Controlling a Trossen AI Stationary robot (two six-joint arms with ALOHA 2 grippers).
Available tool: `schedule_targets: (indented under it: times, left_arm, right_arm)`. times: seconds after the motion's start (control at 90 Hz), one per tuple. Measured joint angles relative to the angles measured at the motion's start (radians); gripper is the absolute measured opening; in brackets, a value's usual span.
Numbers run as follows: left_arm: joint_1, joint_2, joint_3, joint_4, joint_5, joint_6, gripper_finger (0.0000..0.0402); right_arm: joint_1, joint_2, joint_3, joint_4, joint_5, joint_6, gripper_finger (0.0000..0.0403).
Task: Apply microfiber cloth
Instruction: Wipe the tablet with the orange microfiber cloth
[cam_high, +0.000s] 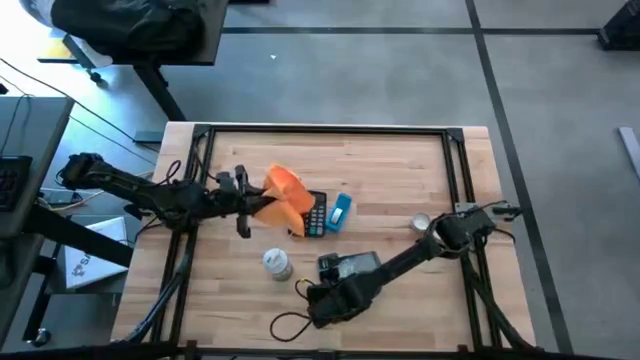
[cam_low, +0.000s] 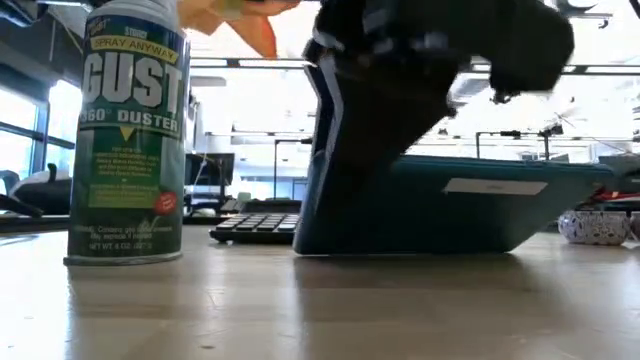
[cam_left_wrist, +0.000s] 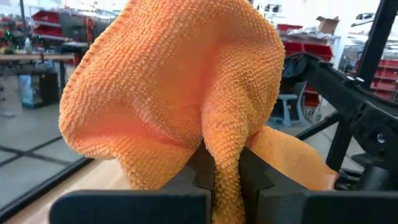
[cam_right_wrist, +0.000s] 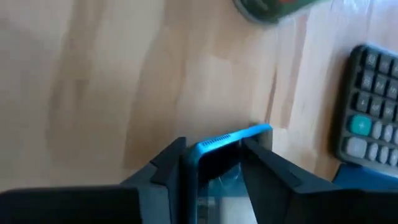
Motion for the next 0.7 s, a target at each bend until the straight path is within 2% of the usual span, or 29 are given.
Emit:
schedule_targets:
  times: [0.2,0.311,0.378,0.467,0.567,0.7]
  left_arm:
    - [-0.009,0.0,0.052,0.001,0.055,0.031,0.0003]
    - [-0.011,0.003,0.072,0.01,0.118,0.03,0.0003]
    - [-0.018,0.012,0.078,0.039,0.154,0.02,0.0003]
    - [-0.034,0.037,0.087,0.083,0.194,0.022,0.0003]
    - [-0.048,0.089,0.106,0.124,0.214,0.054,0.0003]
    - [-0.072,0.201,0.127,0.234,0.237,0.128,0.0003]
  right_arm:
    - [-0.001,-0.002,0.101,-0.071,-0.001,-0.041,0.0139]
    - [0.0,-0.002,0.183,-0.203,0.026,-0.046,0.0142]
    - [0.012,-0.002,0.264,-0.311,0.099,-0.028,0.0142]
    - [0.041,-0.003,0.385,-0.469,0.249,0.019,0.0142]
    - [0.072,-0.106,0.307,-0.431,0.405,0.067,0.0142]
    - [0.073,-0.216,0.27,-0.404,0.491,0.18,0.0142]
